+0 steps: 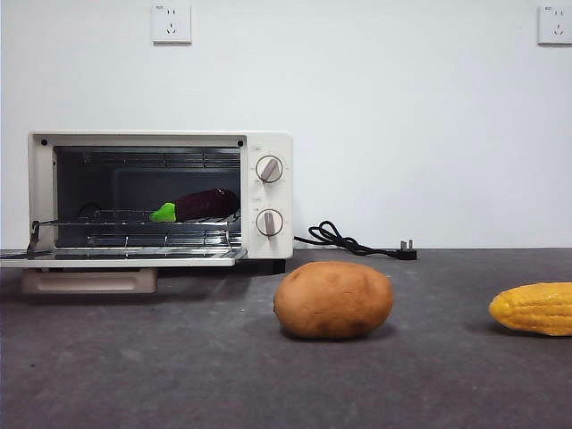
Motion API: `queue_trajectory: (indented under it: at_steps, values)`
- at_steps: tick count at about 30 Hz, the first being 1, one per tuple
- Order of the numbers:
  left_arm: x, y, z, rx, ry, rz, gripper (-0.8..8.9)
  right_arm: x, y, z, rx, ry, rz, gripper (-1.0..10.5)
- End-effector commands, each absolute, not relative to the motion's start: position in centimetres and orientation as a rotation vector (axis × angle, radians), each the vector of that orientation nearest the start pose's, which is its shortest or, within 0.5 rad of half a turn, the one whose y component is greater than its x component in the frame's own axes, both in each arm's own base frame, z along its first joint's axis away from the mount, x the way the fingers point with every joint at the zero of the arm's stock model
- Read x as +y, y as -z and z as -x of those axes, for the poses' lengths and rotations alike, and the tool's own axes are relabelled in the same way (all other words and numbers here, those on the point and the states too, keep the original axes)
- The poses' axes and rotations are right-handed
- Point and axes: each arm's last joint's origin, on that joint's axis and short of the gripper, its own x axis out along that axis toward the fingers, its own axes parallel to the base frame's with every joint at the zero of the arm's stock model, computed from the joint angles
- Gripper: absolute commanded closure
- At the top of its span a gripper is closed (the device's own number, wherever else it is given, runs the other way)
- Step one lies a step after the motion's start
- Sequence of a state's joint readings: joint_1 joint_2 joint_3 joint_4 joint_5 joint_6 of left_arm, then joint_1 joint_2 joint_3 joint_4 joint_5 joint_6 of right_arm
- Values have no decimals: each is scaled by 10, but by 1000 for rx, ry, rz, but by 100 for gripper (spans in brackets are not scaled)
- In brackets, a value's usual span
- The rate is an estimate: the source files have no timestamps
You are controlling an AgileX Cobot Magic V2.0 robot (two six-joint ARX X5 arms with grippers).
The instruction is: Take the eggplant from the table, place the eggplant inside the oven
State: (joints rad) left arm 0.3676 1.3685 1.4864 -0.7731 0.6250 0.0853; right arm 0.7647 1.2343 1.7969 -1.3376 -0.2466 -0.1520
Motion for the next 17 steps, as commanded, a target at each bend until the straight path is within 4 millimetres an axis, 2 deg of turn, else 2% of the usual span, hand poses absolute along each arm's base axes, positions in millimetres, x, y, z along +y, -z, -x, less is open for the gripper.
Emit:
queue_trajectory:
  at_steps: [1, 9, 17]
  values:
    - [91, -374, -281, 631, 293, 237, 820, 124, -468, -120, 693, -997, 357, 958]
    - [115, -310, -322, 822, 308, 285, 819, 120, -467, -120, 697, -899, 401, 958]
    - [148, -267, -334, 917, 265, 359, 819, 120, -467, -120, 698, -897, 402, 958]
